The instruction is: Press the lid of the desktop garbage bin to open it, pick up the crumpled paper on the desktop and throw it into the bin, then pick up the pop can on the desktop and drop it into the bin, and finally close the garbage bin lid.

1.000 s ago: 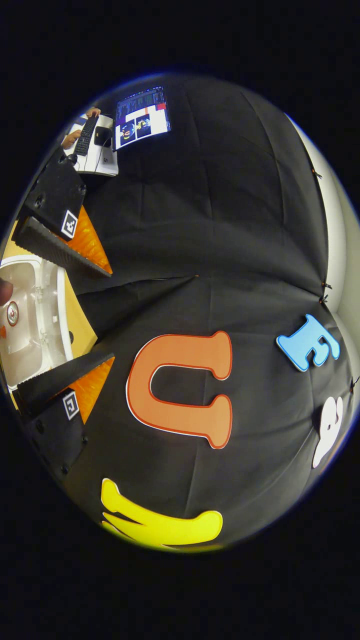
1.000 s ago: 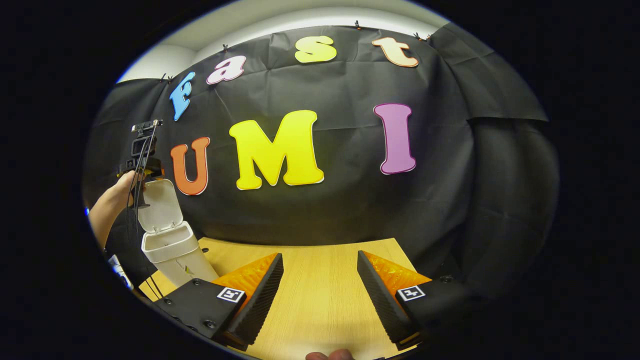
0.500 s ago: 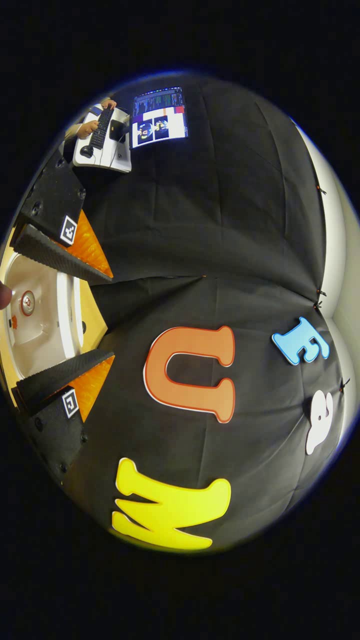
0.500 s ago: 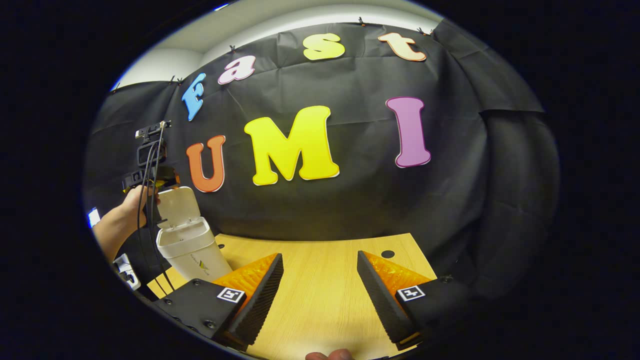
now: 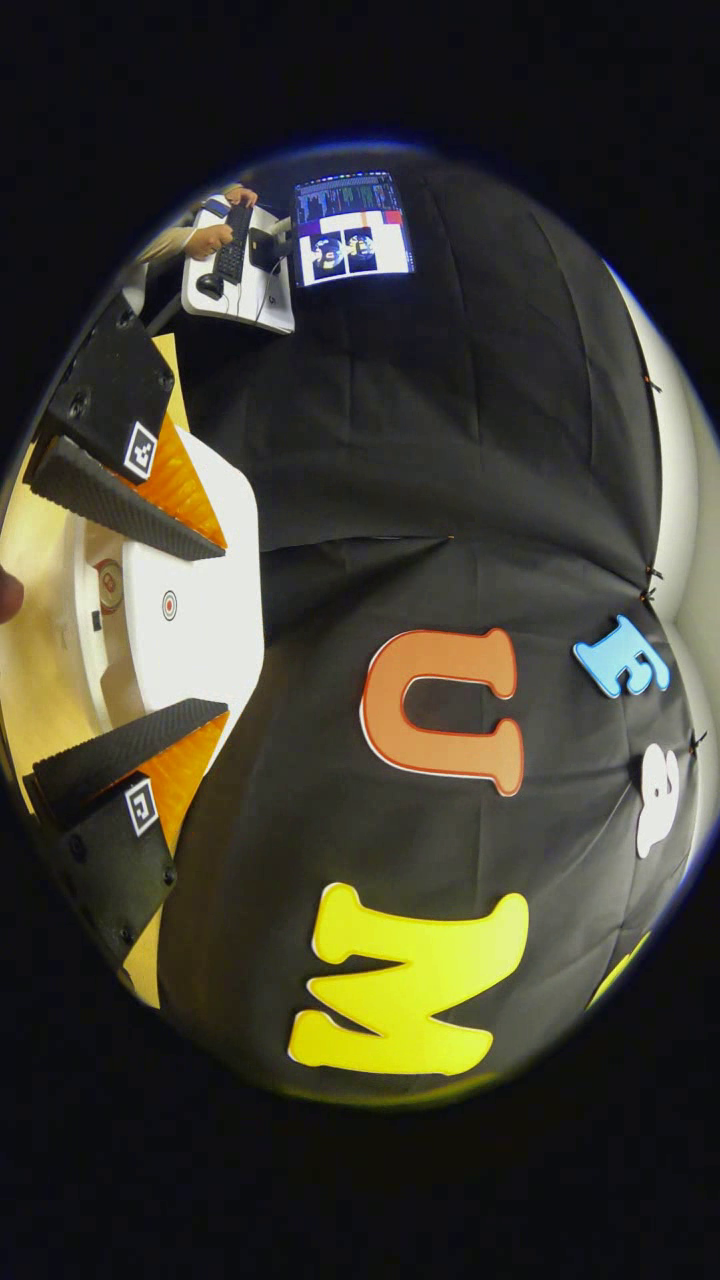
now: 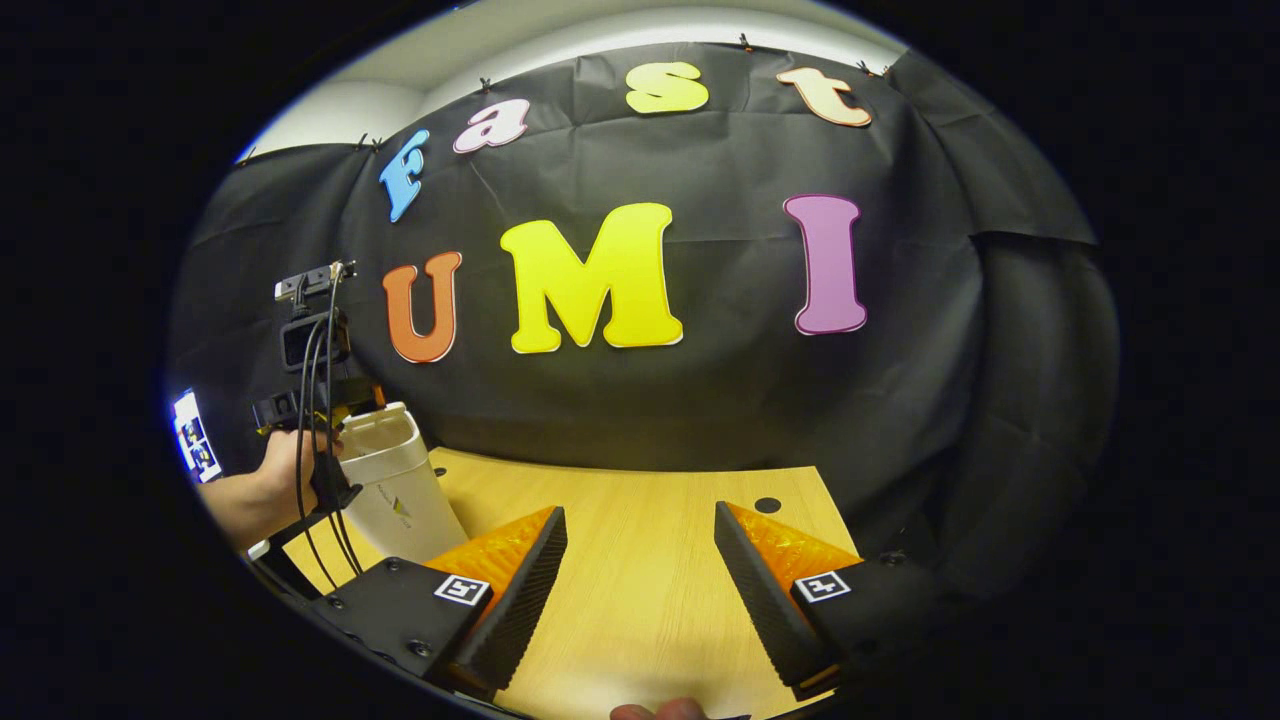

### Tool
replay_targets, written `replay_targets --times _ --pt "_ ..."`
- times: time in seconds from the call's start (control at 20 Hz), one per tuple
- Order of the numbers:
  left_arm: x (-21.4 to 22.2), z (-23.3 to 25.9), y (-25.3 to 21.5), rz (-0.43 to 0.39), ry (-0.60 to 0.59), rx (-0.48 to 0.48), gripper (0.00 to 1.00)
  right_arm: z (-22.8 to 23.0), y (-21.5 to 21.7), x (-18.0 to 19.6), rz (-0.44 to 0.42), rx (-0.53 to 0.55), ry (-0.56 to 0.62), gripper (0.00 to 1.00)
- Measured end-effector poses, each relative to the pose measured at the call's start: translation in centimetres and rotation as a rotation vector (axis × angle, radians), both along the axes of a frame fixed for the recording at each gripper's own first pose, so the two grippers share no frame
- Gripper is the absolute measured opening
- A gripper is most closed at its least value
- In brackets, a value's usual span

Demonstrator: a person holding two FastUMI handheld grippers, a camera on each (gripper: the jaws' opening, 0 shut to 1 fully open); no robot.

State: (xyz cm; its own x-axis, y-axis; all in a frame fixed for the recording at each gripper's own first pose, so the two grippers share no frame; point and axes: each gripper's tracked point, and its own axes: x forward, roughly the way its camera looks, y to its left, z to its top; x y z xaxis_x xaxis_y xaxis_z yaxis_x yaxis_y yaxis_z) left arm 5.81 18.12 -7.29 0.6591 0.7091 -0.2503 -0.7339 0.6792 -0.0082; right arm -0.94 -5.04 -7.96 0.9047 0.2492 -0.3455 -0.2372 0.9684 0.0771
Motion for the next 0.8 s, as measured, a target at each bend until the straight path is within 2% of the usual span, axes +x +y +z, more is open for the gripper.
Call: replay_targets --times 0.3,0.35,0.45,0.5,0.55,0.6,0.8 --pt "-0.6 -3.5 -0.9 -0.032 0.055 0.026 0.93 -0.3 0.7 -0.8 0.011 -0.015 0.008 0.94" --pt "-0.4 -3.0 -0.8 -0.044 0.046 0.071 0.93 -0.4 0.9 -0.9 0.018 -0.025 0.009 0.94" --pt "-0.4 -3.6 -0.9 -0.059 0.063 0.104 0.92 -0.6 1.5 -1.3 0.036 -0.027 0.013 0.94" --pt "-0.2 -3.9 -0.9 -0.06 0.051 0.112 0.93 -0.6 1.9 -1.6 0.045 -0.015 0.016 0.95" --pt "-0.4 -4.1 -1.0 -0.066 0.045 0.125 1.0 -0.5 2.3 -1.7 0.05 -0.002 0.018 0.95" --pt "-0.1 -4.0 -1.0 -0.077 0.038 0.146 0.92 -0.5 2.6 -1.7 0.052 0.005 0.018 0.95" --pt "-0.2 -4.8 -1.1 -0.101 -0.005 0.093 0.91 -0.7 2.8 -1.8 0.046 0.01 0.022 0.94"
